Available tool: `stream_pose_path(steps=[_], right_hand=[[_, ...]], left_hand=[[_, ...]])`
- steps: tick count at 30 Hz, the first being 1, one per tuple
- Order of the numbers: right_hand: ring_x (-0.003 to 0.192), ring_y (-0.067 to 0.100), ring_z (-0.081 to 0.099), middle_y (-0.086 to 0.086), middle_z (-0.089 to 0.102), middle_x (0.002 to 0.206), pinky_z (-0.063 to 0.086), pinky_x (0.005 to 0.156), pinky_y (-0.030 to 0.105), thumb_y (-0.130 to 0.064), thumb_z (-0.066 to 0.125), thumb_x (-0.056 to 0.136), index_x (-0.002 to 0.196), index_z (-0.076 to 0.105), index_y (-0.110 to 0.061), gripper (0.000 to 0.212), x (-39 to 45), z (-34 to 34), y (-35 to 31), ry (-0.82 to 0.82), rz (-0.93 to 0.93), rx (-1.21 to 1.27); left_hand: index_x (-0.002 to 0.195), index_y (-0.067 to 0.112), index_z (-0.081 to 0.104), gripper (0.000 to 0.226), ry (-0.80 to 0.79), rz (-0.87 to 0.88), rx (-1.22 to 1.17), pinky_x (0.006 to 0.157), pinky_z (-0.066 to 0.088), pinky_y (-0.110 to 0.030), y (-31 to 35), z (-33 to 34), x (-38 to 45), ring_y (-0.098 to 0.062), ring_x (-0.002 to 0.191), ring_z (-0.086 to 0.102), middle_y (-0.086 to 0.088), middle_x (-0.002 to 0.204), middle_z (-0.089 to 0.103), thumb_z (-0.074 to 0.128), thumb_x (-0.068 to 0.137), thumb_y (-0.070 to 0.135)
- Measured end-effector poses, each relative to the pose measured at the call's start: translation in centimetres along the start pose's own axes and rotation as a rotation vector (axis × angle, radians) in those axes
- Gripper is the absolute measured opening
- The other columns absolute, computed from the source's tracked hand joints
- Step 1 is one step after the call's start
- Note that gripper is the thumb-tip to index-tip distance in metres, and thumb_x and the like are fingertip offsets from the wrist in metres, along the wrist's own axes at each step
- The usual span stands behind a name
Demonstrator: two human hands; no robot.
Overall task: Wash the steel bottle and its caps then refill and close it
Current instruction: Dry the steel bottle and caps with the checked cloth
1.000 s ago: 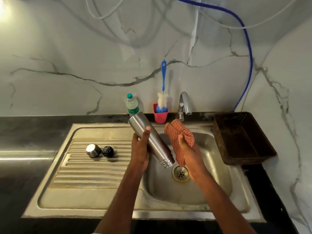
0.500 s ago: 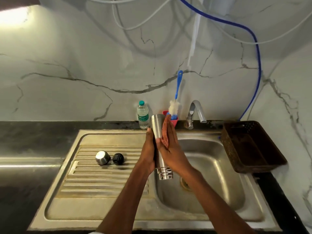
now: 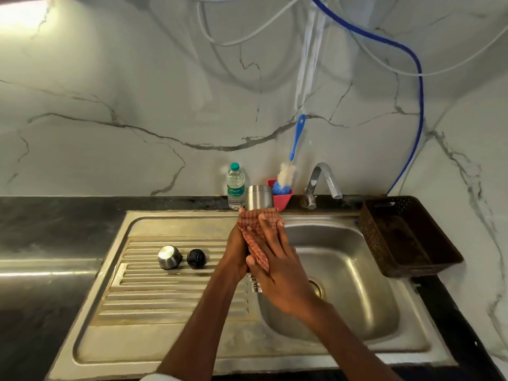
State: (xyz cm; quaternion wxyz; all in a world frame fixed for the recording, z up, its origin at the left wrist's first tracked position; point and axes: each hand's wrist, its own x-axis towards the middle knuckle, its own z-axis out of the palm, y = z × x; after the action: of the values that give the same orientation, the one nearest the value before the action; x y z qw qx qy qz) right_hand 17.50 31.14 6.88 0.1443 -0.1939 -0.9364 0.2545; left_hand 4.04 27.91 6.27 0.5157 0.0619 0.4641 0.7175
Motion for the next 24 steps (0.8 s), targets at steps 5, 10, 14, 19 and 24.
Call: stream_pose_path(steps=[5,10,14,19,24], right_hand=[[0.155,0.021,-0.024,-0.029,-0.028,0.162,0.008,0.127,0.057,-0.059,0.028,0.106,0.145,-0.017,-0.069,0.061,6.9,-2.3,0.8,0.208,0.090,0.085],[0.157,0.013,-0.014,-0.025,-0.010,0.168,0.015,0.128,0.052,-0.046,0.043,0.108,0.146,-0.008,-0.072,0.069,5.4,-1.9,-0.2,0.175,0.008,0.230],[0.158,0.012,-0.013,-0.018,-0.009,0.171,0.013,0.128,0.051,-0.042,0.040,0.110,0.162,0.010,-0.042,0.060,-0.6,-0.5,-1.2,0.008,-0.067,0.283],[0.154,0.005,-0.022,-0.029,-0.014,0.166,0.010,0.125,0.044,-0.051,0.033,0.108,0.157,0.013,-0.053,0.054,-3.8,-0.4,-1.3,-0.098,-0.084,0.137],[0.154,0.017,-0.028,-0.023,-0.019,0.167,0.007,0.127,0.053,-0.054,0.031,0.106,0.152,-0.002,-0.063,0.057,3.4,-1.8,-0.1,0.100,0.009,0.128]], left_hand=[[0.142,0.027,0.062,0.049,-0.097,0.058,0.082,0.104,0.055,-0.042,-1.1,0.9,-1.5,-0.026,0.128,0.067,-0.008,0.136,0.071,0.030,0.113,0.051],[0.147,0.016,0.059,0.055,-0.022,0.065,-0.039,0.106,0.053,-0.040,-1.0,0.3,-1.1,-0.027,0.129,0.066,-0.012,0.140,0.069,0.033,0.113,0.050],[0.141,0.002,0.059,0.071,0.081,0.032,-0.145,0.091,0.057,-0.042,-0.1,-1.6,-1.0,-0.032,0.102,0.074,-0.022,0.114,0.074,0.038,0.107,0.061],[0.142,0.000,0.054,0.082,0.108,0.016,-0.199,0.079,0.060,-0.042,-0.5,-2.2,-0.6,-0.034,0.091,0.072,-0.024,0.106,0.070,0.045,0.100,0.069],[0.150,0.020,0.054,0.055,-0.020,0.156,-0.003,0.114,0.045,-0.041,-1.9,1.0,-1.4,-0.023,0.137,0.060,-0.009,0.147,0.064,0.037,0.109,0.052]])
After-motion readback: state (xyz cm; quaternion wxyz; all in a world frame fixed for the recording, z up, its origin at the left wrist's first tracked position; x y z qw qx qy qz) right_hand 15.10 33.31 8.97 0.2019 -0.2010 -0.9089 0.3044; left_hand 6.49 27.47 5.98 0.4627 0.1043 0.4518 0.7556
